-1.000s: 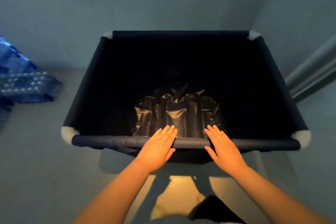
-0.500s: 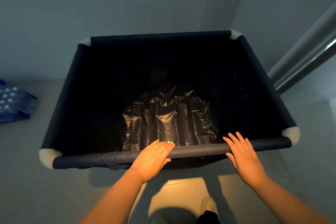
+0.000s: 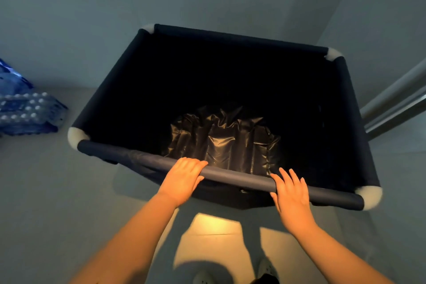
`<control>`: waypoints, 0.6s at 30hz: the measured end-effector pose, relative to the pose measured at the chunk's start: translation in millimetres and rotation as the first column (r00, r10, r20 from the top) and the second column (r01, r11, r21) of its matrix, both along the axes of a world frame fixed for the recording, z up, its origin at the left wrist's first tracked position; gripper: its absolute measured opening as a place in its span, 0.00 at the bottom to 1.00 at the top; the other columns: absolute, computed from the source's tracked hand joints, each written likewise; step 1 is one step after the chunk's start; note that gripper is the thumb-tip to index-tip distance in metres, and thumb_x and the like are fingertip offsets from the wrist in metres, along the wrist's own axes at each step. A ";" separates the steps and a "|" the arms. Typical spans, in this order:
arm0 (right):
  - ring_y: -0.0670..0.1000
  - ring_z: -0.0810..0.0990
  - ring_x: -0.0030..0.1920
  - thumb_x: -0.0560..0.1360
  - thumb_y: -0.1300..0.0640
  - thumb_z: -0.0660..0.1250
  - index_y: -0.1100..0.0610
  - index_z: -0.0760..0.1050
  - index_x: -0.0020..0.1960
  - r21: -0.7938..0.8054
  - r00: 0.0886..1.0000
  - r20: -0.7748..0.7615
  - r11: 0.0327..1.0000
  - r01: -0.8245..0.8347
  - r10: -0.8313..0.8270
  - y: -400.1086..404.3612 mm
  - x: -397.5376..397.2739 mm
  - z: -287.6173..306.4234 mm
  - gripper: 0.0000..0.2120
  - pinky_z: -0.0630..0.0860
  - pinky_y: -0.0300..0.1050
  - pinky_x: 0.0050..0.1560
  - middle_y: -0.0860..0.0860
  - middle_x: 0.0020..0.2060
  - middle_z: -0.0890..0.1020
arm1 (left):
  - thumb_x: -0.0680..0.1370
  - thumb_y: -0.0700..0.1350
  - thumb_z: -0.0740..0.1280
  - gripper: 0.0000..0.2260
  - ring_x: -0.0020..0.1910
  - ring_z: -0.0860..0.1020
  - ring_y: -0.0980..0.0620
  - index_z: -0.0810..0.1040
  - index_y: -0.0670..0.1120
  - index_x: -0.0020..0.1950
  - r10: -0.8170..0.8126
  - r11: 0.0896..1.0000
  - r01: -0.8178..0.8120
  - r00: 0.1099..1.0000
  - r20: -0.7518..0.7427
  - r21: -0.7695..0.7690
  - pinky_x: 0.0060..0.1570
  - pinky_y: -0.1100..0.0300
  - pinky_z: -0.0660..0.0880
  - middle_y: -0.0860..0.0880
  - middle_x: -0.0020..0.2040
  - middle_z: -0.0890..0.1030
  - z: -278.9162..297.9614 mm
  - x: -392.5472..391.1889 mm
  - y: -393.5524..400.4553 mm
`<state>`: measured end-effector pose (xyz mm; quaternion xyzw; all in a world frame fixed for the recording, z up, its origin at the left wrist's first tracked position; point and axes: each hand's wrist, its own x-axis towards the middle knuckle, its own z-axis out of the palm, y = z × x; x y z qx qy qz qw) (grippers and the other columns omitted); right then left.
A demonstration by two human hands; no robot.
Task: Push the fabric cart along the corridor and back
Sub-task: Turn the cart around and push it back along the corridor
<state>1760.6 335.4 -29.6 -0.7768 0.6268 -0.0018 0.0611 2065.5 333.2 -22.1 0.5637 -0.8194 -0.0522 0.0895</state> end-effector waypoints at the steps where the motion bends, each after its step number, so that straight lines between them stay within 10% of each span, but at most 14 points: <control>1: 0.66 0.70 0.65 0.66 0.61 0.76 0.61 0.75 0.61 0.007 1.000 0.001 1.000 0.011 -0.011 -0.9 8.8 -0.1 0.25 0.67 0.66 0.61 0.62 0.61 0.76 | 0.73 0.44 0.71 0.19 0.51 0.78 0.44 0.75 0.42 0.62 0.012 1.000 -0.012 1.000 0.011 0.005 0.58 0.50 0.72 0.44 0.53 0.80 0.8 5.5 -2.7; 11: 0.61 0.53 0.74 0.78 0.51 0.61 0.56 0.60 0.73 0.055 1.000 -0.009 0.998 -0.017 0.017 -14.4 64.0 -7.3 0.25 0.50 0.60 0.71 0.57 0.73 0.62 | 0.79 0.45 0.63 0.19 0.59 0.72 0.43 0.69 0.42 0.68 0.019 0.999 -0.023 0.991 0.133 0.025 0.65 0.49 0.64 0.42 0.61 0.75 -1.5 62.1 -31.4; 18: 0.64 0.60 0.71 0.76 0.54 0.66 0.58 0.65 0.71 0.036 0.999 -0.006 0.999 -0.031 0.032 -20.6 92.7 -5.0 0.25 0.57 0.62 0.69 0.59 0.70 0.68 | 0.76 0.44 0.68 0.19 0.56 0.75 0.42 0.73 0.41 0.65 0.041 0.999 -0.040 0.990 0.138 -0.012 0.62 0.47 0.69 0.42 0.57 0.78 -2.6 87.5 -38.9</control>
